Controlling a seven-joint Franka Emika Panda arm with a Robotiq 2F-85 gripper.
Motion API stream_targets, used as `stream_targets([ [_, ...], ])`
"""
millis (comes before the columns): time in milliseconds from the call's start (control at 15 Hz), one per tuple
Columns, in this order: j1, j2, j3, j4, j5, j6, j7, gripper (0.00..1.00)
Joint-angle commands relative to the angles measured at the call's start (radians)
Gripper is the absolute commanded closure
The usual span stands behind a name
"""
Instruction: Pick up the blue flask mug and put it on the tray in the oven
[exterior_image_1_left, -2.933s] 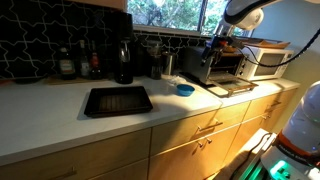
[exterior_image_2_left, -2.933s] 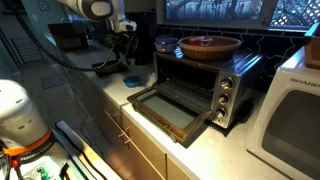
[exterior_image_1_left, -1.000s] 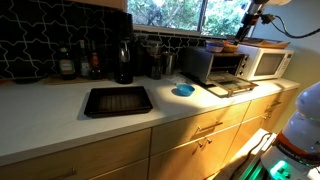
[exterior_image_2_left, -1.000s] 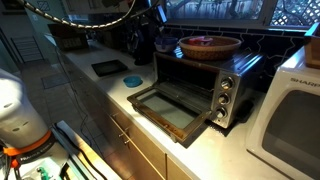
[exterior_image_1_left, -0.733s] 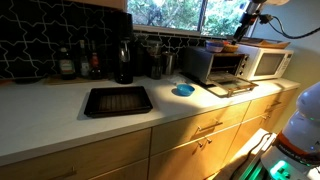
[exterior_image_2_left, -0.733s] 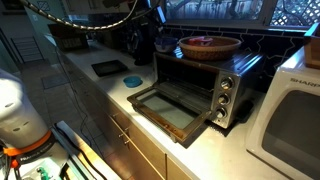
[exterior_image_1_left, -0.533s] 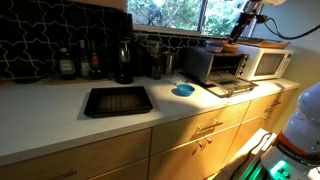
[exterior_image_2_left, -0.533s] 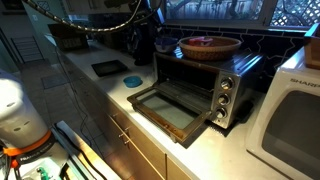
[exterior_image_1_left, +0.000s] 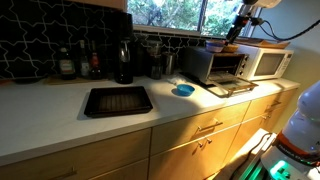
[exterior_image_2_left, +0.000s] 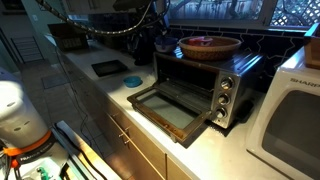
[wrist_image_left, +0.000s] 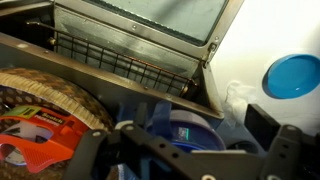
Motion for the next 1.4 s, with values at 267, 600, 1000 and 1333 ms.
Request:
stream_targets([
  [267, -0.003, 0.056, -0.020, 0.036, 0.029, 0.049, -0.042, 0.20],
  [600, -0.006, 0.075, -0.023, 0.050, 0.037, 0.058, -0.057, 0.21],
  [1000, -0.004, 0.080, -0.023, 0.055, 0.052, 0.051, -0.117, 0.35],
  [1333, -0.004, 0.074, -0.023, 0.053, 0.064, 0.044, -0.166, 0.37],
])
